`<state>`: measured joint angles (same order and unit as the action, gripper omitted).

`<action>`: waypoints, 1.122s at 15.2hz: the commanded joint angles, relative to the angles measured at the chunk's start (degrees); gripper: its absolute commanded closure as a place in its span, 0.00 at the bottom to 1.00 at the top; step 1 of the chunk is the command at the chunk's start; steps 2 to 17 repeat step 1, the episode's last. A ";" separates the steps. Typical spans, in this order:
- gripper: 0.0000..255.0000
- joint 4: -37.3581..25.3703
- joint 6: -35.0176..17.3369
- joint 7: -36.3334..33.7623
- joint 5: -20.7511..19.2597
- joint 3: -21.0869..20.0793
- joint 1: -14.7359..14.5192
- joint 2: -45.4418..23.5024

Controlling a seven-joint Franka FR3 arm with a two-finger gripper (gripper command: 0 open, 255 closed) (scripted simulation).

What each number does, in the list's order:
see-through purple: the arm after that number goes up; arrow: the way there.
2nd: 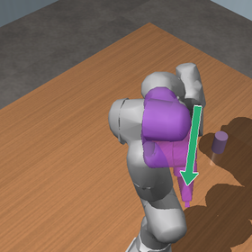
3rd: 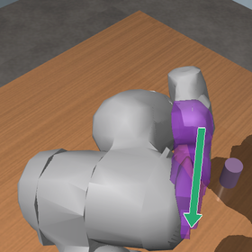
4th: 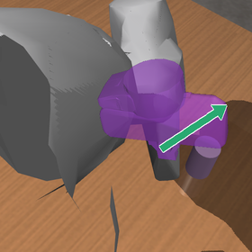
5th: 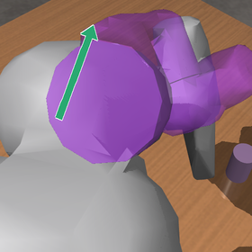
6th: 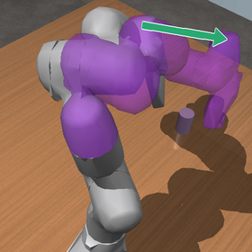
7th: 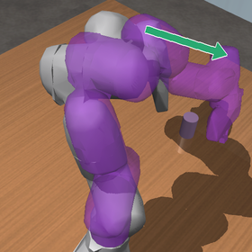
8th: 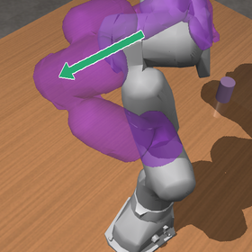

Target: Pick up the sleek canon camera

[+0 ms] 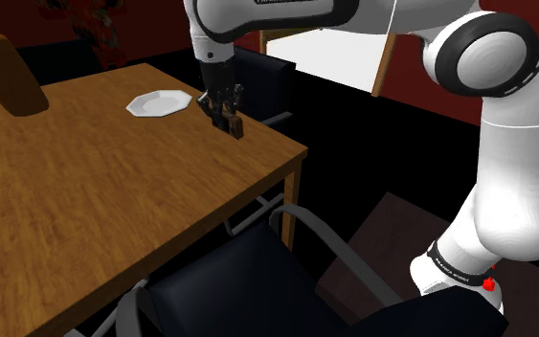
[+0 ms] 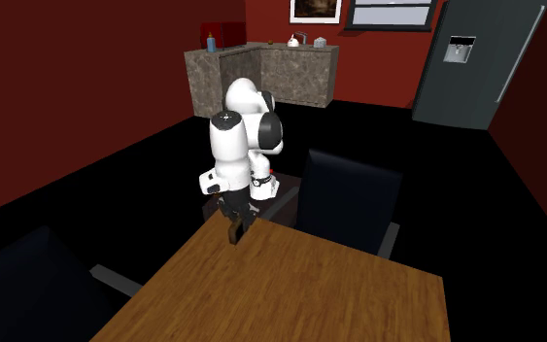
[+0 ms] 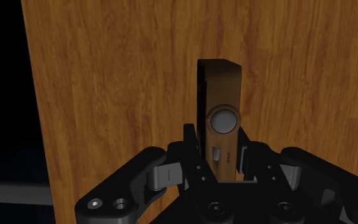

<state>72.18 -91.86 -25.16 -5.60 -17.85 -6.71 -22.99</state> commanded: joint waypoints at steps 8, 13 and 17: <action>1.00 -0.68 0.62 -0.06 -0.02 -0.03 -0.10 -0.07; 1.00 -0.68 0.62 -0.06 -0.02 -0.03 -0.10 -0.07; 1.00 -0.68 0.62 -0.06 -0.02 -0.03 -0.10 -0.07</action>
